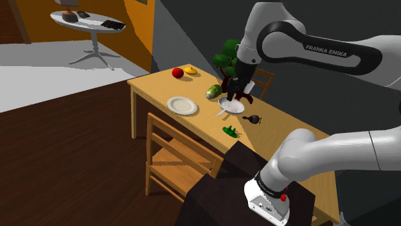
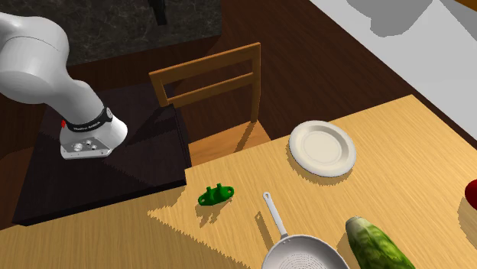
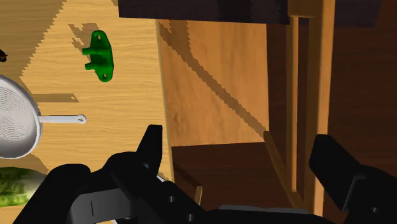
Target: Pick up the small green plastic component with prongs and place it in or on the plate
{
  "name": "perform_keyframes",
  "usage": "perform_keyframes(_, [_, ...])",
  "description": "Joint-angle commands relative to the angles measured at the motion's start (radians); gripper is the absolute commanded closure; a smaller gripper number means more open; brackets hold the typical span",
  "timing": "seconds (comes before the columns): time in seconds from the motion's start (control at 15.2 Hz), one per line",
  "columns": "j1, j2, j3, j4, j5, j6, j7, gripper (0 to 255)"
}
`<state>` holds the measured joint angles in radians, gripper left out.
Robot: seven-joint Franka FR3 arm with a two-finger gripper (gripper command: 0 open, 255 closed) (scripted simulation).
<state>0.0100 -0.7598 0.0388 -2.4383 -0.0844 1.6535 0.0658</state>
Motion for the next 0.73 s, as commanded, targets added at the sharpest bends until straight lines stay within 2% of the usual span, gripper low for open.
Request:
perform_keyframes(0.0, [0.0,0.0,0.0,0.0,0.0,0.0,0.0,0])
perform_keyframes(0.66, [-0.088,0.039,-0.179,-0.228,-0.1,0.302,-0.133,0])
